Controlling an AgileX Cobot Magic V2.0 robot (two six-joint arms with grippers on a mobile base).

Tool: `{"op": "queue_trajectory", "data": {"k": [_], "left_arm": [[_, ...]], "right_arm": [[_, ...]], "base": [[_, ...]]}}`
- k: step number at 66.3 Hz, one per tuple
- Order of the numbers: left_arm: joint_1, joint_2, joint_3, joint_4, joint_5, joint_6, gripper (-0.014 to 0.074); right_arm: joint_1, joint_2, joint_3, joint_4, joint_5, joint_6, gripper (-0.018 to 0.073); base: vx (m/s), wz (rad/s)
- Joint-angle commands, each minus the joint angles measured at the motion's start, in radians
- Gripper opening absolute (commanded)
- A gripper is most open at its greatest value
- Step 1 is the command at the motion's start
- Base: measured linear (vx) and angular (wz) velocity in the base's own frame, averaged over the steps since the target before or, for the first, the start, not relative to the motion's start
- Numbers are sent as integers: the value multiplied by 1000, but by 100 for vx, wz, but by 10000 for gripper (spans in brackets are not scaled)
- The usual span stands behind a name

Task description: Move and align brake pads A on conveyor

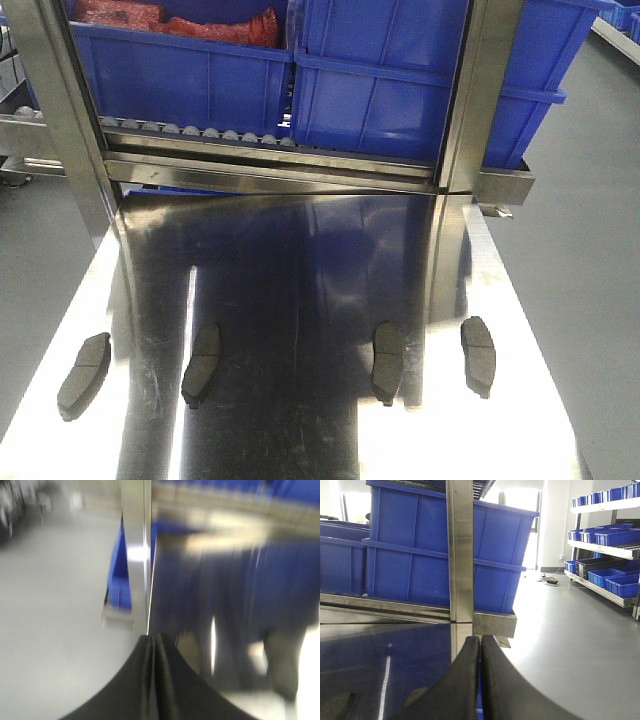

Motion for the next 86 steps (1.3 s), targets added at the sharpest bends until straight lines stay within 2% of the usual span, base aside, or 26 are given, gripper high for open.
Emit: {"op": "queue_trajectory", "data": {"k": [1, 26, 35, 44, 57, 64, 70, 80, 86], "left_arm": [[3, 55, -33, -10, 0, 3, -6], [3, 88, -30, -16, -17, -4, -2], [3, 88, -33, -15, -9, -4, 31], [3, 88, -34, -15, 5, -1, 128], [3, 88, -34, -35, 16, 3, 358], [3, 88, -34, -41, 26, 8, 448], [3, 88, -33, -44, 25, 4, 481], [3, 88, -33, -112, 33, -3, 481], [3, 89, -33, -111, 19, -3, 482]], "right_arm": [[3, -13, 12, -2, -71, -8, -12], [3, -13, 12, -2, -71, -8, -12], [3, -13, 12, -2, -71, -8, -12], [3, -13, 12, -2, -71, -8, -12], [3, -13, 12, -2, -71, -8, -12], [3, -13, 12, -2, -71, -8, -12], [3, -13, 12, -2, -71, -8, -12], [3, -14, 12, -2, -71, -8, -12], [3, -14, 12, -2, -71, -8, -12]], "base": [[0, 0], [0, 0], [0, 0], [0, 0], [0, 0], [0, 0], [0, 0], [0, 0], [0, 0]]}}
